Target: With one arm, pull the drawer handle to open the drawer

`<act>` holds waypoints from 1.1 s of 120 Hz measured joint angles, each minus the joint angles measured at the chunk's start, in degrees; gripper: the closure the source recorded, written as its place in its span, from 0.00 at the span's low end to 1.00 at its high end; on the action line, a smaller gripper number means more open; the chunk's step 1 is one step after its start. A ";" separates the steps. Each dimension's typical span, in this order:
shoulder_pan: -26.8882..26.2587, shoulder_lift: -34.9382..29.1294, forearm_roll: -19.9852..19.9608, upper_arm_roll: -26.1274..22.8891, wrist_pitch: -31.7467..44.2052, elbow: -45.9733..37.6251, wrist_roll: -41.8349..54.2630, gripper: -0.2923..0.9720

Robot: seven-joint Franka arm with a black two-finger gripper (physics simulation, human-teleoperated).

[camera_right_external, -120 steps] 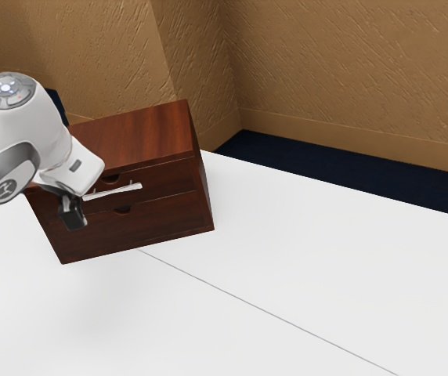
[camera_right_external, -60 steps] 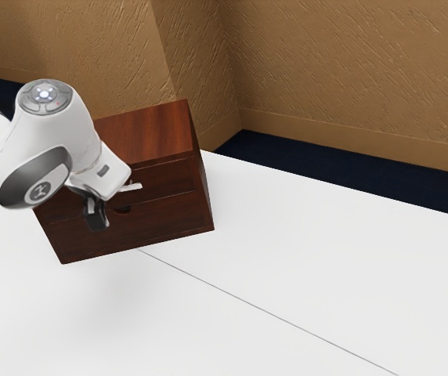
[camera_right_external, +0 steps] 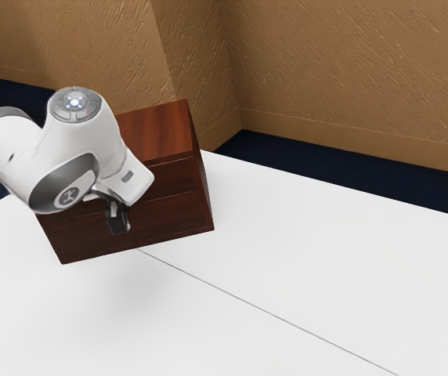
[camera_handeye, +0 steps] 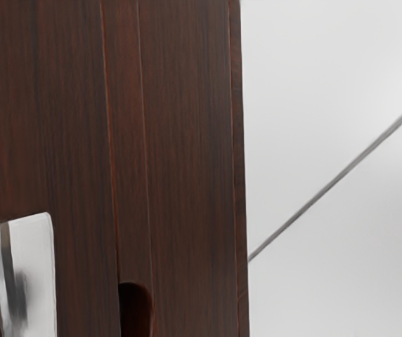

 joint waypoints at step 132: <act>-1.21 -7.31 -2.65 0.06 -0.64 -6.65 0.85 0.30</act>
